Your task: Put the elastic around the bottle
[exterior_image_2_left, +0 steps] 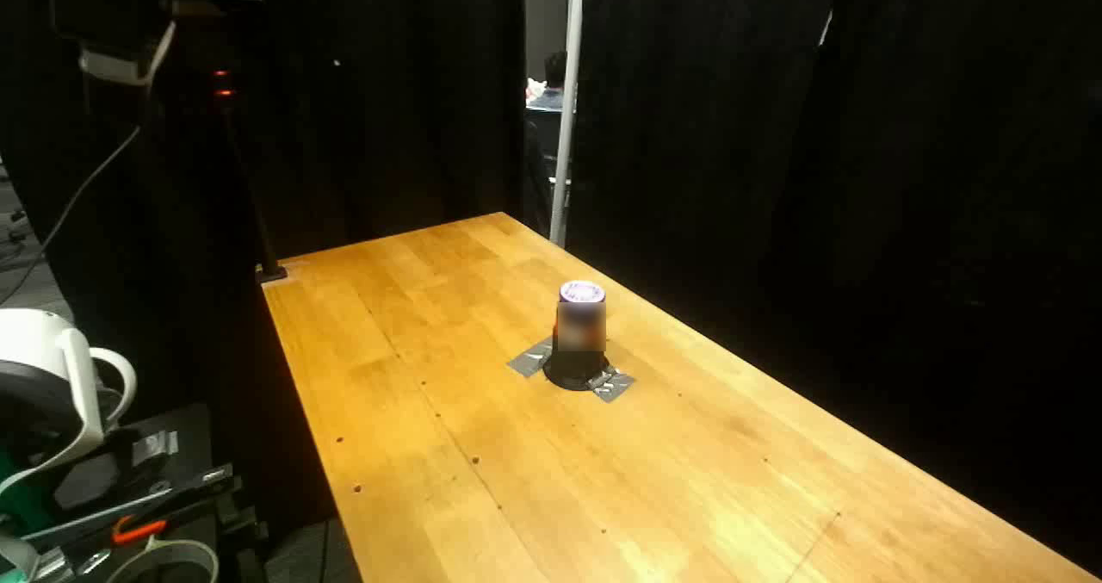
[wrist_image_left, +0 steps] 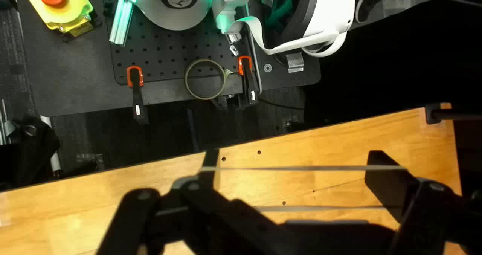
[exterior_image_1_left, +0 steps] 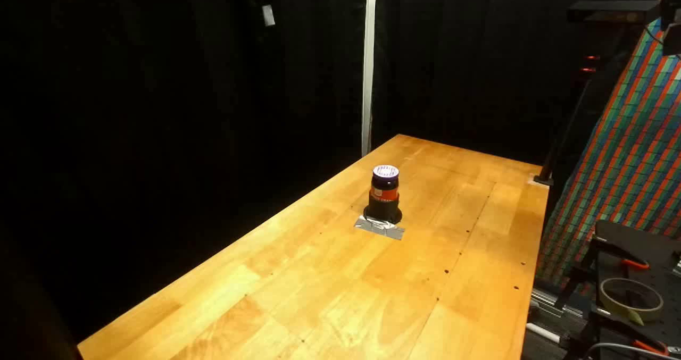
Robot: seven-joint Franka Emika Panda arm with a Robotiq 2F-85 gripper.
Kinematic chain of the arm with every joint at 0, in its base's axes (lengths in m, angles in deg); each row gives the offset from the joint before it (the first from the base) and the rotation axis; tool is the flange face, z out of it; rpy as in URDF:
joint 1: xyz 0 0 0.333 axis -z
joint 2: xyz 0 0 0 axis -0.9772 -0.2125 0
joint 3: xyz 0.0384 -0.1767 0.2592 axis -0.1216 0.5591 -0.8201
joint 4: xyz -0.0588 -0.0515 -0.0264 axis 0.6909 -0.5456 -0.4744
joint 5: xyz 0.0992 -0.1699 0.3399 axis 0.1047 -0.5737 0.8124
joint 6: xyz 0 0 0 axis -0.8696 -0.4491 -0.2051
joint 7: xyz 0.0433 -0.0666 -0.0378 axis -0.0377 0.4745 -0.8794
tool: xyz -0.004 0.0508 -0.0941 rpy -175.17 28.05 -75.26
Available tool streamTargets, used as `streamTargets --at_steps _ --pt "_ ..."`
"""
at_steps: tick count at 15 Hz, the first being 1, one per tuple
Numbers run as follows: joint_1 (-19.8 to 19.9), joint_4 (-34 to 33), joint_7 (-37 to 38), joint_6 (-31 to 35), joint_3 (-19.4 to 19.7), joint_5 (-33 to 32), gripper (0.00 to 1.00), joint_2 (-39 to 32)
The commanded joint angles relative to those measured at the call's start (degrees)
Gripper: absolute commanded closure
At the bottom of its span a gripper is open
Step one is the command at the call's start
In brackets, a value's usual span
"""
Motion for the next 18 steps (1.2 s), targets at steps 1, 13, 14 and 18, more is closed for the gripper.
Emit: streamTargets --at_steps 1,13,14,18 --pt "1.7 -0.3 -0.8 -0.2 -1.2 0.5 0.0 -0.2" --pt "-0.4 -2.6 -2.5 18.3 -5.1 0.3 0.0 -16.6" --pt "-0.7 -3.8 -2.3 20.7 -5.7 0.3 0.0 -19.8" --pt "-1.4 -9.8 -2.6 28.9 -7.4 -0.4 0.0 -32.5"
